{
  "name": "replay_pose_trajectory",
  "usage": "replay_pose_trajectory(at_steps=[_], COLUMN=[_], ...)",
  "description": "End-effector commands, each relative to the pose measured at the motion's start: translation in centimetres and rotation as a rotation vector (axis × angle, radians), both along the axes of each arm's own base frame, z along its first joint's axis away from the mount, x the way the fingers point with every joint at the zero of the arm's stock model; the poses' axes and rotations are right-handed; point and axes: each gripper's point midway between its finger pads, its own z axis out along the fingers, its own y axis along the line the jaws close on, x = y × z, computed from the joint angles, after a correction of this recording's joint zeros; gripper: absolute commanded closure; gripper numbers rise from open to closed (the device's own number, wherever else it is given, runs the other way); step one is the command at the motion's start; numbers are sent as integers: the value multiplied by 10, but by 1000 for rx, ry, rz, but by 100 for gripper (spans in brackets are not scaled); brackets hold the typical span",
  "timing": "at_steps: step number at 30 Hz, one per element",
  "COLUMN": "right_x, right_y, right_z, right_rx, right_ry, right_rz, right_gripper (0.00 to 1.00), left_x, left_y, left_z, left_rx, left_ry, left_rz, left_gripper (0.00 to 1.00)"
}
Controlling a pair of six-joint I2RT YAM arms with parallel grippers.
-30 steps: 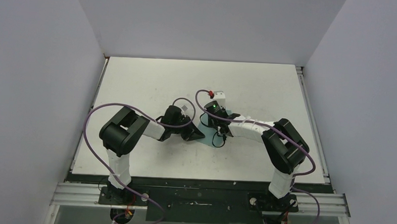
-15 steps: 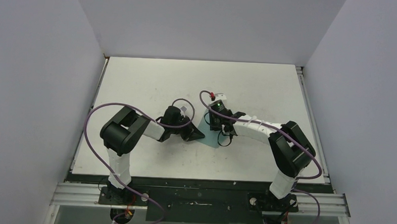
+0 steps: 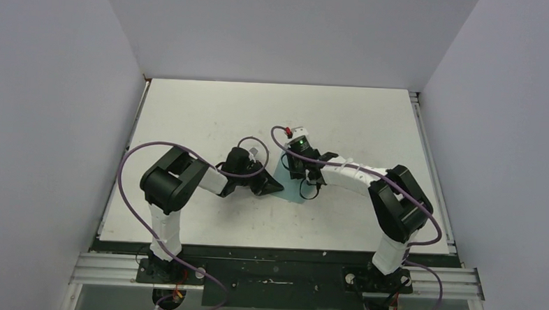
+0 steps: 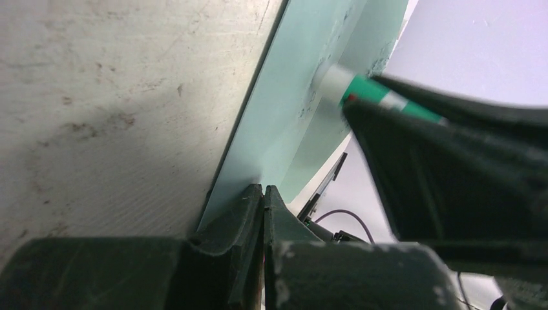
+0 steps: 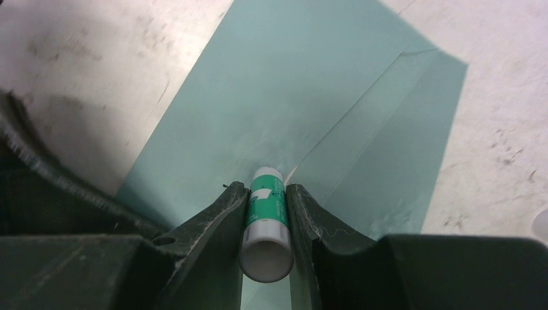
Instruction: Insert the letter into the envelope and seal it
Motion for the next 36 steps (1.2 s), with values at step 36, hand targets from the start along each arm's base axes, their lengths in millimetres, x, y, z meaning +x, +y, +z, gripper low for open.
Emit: replay_pose_trajectory(at_steps=[36], right_x=[-12], right_y=[-38], right_z=[-37], right_rx=[-83], right_ry=[162], right_rz=[1], right_gripper=[95], left_x=[-10], left_y=[26], left_z=[-68], left_rx=[187], left_ry=[161], left_rz=[100], left_gripper=[100])
